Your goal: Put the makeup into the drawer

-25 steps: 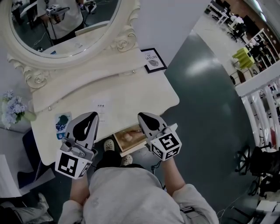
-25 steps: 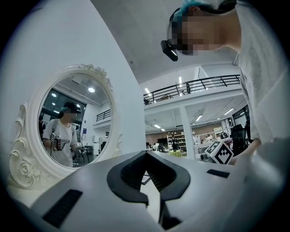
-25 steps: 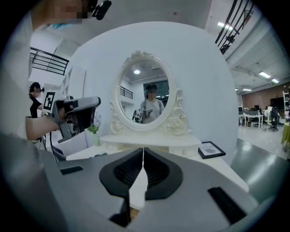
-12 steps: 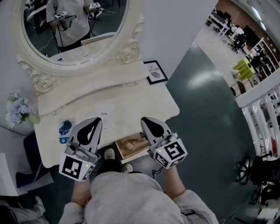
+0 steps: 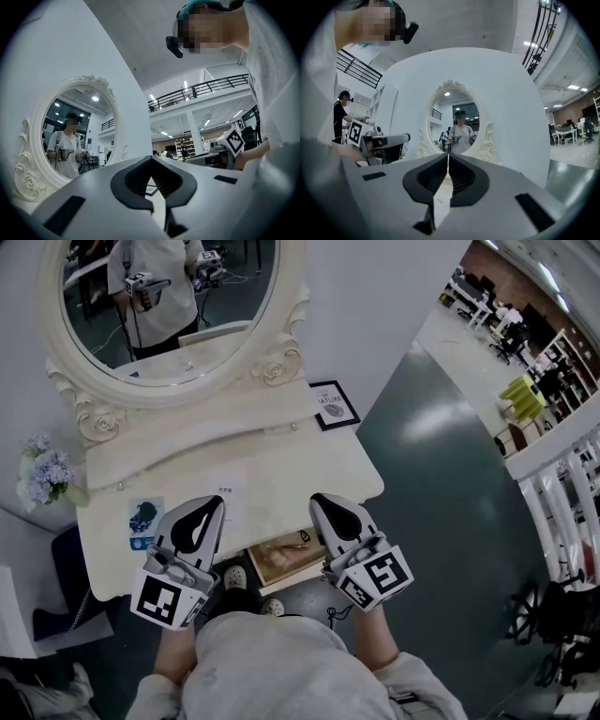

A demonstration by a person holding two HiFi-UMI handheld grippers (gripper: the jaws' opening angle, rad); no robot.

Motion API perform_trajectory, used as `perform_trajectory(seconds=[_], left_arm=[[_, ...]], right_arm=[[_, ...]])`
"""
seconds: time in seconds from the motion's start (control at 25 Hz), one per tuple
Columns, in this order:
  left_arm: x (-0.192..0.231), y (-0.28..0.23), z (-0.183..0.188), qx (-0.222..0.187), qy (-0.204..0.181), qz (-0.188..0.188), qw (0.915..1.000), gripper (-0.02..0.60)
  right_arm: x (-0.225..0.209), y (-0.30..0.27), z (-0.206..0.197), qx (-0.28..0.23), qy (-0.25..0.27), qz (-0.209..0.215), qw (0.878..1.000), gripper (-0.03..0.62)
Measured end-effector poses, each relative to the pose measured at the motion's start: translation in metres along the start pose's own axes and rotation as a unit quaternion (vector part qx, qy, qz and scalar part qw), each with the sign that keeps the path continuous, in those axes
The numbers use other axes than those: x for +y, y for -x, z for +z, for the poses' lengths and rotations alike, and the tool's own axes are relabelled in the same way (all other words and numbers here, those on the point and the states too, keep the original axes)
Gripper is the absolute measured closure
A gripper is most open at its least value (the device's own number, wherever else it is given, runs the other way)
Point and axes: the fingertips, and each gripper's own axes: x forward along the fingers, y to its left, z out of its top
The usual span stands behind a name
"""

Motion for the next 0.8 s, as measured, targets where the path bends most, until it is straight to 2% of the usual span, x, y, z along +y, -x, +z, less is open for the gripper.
perform_trajectory(seconds=[0.2, 0.4, 0.6, 0.8], left_arm=[[-0.006, 0.005, -0.008, 0.025, -0.005, -0.01, 0.9996, 0.571], [-0.009, 0.002, 0.008, -0.009, -0.007, -0.003, 0.9999, 0.571], [-0.013, 0.007, 0.003, 0.01, -0.007, -0.007, 0.9999, 0.571], [-0.016, 0.007, 0.009, -0.005, -0.006, -0.002, 1.0, 0.571]], right_arm=[[0.003, 0.006, 0.014, -0.017, 0.004, 0.002, 1.0, 0.571], [0.007, 0.012, 0.023, -0.032, 0.006, 0.003, 0.999, 0.571], [0.011, 0.018, 0.03, -0.039, 0.011, 0.002, 0.999, 0.571], [0.014, 0.023, 0.031, -0.043, 0.015, 0.003, 0.999, 0.571]])
